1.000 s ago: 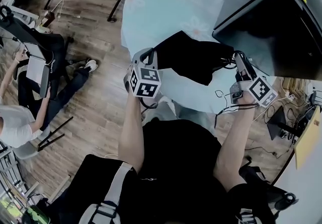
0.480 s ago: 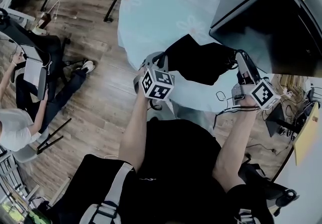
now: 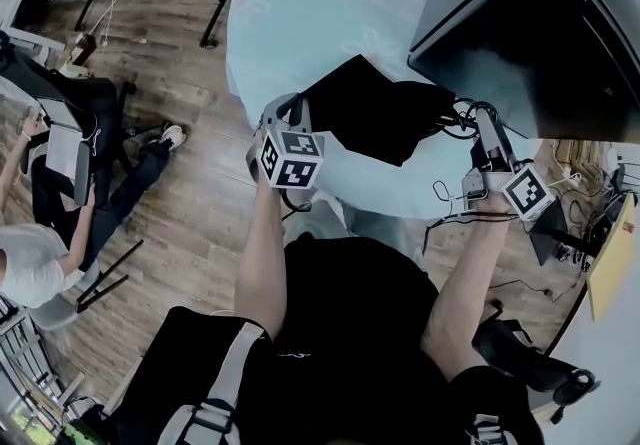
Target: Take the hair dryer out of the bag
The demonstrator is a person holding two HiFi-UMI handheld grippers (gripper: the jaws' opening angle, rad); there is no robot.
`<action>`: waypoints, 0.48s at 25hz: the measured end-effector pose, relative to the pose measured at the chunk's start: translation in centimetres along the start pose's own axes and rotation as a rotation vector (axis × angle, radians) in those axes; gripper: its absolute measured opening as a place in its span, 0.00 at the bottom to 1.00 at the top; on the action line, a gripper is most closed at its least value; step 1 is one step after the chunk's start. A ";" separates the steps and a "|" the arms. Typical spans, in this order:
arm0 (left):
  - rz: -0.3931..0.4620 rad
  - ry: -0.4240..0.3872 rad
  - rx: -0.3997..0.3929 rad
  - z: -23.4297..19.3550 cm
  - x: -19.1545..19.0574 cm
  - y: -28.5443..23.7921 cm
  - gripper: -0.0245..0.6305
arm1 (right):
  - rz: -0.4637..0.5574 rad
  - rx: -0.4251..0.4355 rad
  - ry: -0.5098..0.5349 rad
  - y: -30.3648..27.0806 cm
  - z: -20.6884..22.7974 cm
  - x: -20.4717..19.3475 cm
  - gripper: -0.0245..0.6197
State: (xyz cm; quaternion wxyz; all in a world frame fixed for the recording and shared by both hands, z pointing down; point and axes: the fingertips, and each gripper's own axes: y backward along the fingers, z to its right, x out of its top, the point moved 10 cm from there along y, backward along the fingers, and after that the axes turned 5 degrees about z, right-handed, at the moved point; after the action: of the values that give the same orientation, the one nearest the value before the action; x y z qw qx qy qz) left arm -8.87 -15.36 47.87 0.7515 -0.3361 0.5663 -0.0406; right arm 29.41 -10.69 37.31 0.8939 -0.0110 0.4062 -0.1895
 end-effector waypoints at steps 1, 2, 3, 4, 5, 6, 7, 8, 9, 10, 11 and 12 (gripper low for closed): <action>-0.002 0.006 0.004 -0.3 0.0 0.1 0.07 | -0.003 0.000 -0.008 0.0 0.3 -0.3 0.25; -0.005 0.008 0.006 -0.5 -0.2 0.1 0.07 | -0.005 -0.003 -0.018 0.0 0.6 -0.6 0.25; -0.008 0.008 0.008 -0.6 -0.3 0.2 0.07 | -0.005 -0.006 -0.030 0.1 0.9 -0.8 0.25; -0.011 0.007 0.009 -0.7 -0.5 0.3 0.07 | -0.006 -0.011 -0.045 0.2 1.2 -1.0 0.25; -0.014 0.006 0.011 -0.6 -0.7 0.4 0.07 | -0.008 -0.017 -0.059 0.3 1.5 -1.2 0.25; -0.019 0.005 0.014 -0.5 -0.8 0.4 0.07 | -0.011 -0.022 -0.070 0.4 1.8 -1.4 0.25; -0.023 0.003 0.016 -0.4 -0.8 0.5 0.07 | -0.013 -0.022 -0.078 0.5 2.1 -1.4 0.25; -0.027 0.002 0.017 -0.4 -0.8 0.4 0.07 | -0.015 -0.020 -0.083 0.5 2.3 -1.5 0.25; -0.030 0.003 0.016 -0.4 -0.9 0.4 0.07 | -0.019 -0.020 -0.088 0.4 2.6 -1.5 0.25; -0.034 0.004 0.015 -0.6 -0.9 0.4 0.07 | -0.022 -0.026 -0.097 0.3 2.8 -1.7 0.25; -0.037 0.003 0.012 -0.7 -1.0 0.3 0.07 | -0.024 -0.035 -0.109 0.3 3.0 -1.9 0.25; -0.041 0.002 0.009 -0.8 -1.1 0.3 0.07 | -0.024 -0.041 -0.122 0.3 3.2 -2.1 0.25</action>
State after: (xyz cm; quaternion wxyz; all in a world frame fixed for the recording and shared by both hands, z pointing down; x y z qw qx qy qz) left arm -10.03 -15.01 48.56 0.7515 -0.3441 0.5598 -0.0588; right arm 30.60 -10.09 40.96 0.9142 -0.0456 0.3546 -0.1907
